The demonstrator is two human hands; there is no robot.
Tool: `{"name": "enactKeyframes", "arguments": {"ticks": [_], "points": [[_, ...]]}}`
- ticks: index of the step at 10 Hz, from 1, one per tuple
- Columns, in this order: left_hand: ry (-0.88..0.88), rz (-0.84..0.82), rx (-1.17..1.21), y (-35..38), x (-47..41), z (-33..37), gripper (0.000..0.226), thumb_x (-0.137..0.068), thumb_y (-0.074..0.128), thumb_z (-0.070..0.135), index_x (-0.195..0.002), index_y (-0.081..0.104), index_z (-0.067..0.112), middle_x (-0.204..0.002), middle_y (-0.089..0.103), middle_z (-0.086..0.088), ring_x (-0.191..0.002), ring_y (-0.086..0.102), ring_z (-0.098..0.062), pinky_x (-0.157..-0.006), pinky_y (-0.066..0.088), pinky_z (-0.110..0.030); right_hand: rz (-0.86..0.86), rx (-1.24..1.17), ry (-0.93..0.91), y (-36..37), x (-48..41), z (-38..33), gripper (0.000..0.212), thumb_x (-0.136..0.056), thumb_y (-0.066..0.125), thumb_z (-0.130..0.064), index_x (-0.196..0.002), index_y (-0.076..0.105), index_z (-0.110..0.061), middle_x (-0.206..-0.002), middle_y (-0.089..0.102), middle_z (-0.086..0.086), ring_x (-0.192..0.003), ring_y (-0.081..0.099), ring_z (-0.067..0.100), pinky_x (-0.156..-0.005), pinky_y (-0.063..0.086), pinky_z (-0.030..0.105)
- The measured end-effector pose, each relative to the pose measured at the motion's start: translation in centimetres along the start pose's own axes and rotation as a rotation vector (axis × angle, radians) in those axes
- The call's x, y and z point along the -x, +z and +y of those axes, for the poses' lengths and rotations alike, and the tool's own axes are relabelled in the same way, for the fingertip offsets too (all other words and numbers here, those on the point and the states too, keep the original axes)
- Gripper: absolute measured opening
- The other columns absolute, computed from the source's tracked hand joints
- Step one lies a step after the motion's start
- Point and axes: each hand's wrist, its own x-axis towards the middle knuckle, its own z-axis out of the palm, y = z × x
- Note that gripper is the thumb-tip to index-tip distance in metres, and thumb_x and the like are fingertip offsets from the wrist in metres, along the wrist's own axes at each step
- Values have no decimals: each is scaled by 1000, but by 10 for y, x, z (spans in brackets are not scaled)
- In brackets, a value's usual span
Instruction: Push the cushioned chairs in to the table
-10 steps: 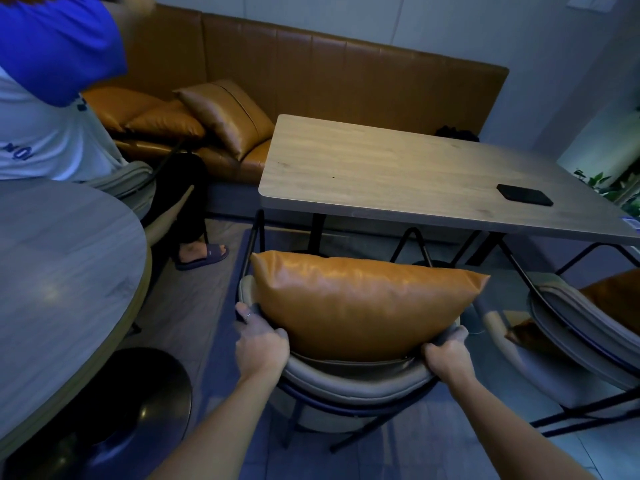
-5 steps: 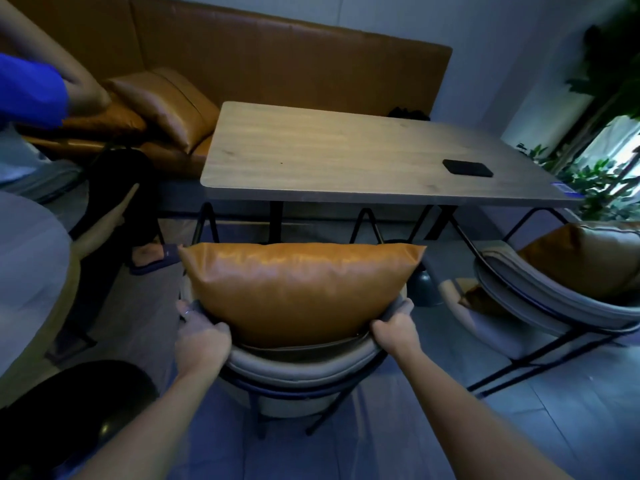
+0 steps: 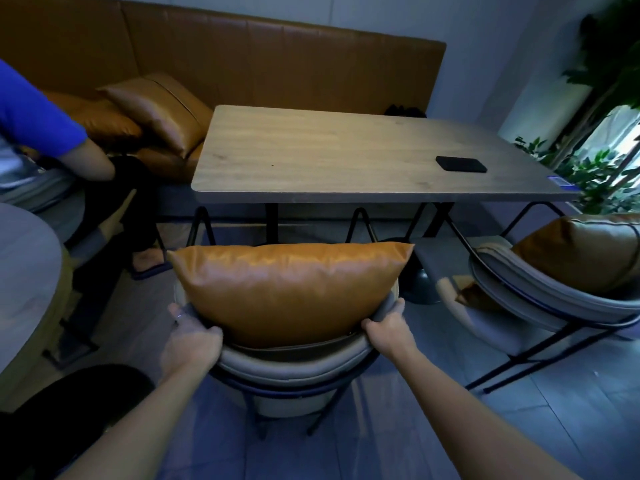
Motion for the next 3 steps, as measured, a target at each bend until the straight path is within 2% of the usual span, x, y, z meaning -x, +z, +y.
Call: {"name": "enactKeyframes", "arguments": {"ticks": [1, 2, 3], "points": [[20, -49, -132, -10, 10, 1, 85, -94, 48, 37, -158, -3, 12, -135, 56, -23, -118, 57, -42, -87, 43, -42, -8, 279, 4, -7, 15, -4, 96, -102, 50, -47, -165, -12, -13, -175, 6, 12, -148, 37, 44, -115, 38, 52], [95, -78, -335, -31, 30, 13, 63, -97, 38, 46, -148, 33, 9, -135, 56, -17, -117, 57, -37, -88, 45, -40, 59, 757, -51, -15, 38, -25, 80, -102, 35, -58, -165, 19, -12, -170, 25, 15, -146, 38, 45, -114, 34, 55], [262, -55, -387, -57, 57, 37, 34, -96, 34, 45, -102, 57, 20, -112, 63, -7, -95, 58, -27, -77, 43, -35, 65, 846, -196, -28, 61, -55, 62, -102, 32, -57, -135, 64, -15, -142, 62, 14, -128, 57, 39, -110, 38, 54]]}}
